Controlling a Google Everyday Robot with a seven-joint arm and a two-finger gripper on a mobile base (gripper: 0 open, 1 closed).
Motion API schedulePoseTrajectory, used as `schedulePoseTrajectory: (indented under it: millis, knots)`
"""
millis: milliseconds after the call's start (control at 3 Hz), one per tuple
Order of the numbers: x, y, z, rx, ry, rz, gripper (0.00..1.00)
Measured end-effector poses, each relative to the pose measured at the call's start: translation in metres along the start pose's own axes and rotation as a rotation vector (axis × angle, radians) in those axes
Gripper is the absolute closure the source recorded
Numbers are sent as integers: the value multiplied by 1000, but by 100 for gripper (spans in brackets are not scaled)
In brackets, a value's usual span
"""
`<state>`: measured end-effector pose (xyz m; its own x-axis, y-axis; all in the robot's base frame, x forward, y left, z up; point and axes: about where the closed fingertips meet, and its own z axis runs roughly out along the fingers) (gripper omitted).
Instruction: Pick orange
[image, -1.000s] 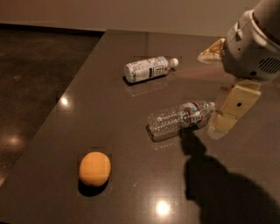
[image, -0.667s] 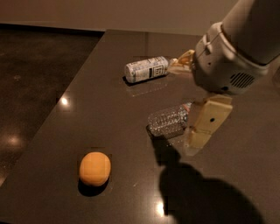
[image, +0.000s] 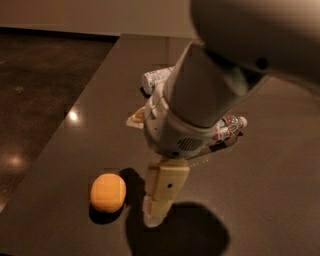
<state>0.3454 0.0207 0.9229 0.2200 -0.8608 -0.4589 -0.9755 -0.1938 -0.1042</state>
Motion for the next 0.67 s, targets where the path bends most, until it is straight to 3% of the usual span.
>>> schedulePoseTrajectory:
  millis: [667]
  knots:
    - [-16,-4,60,-26,9,4,0]
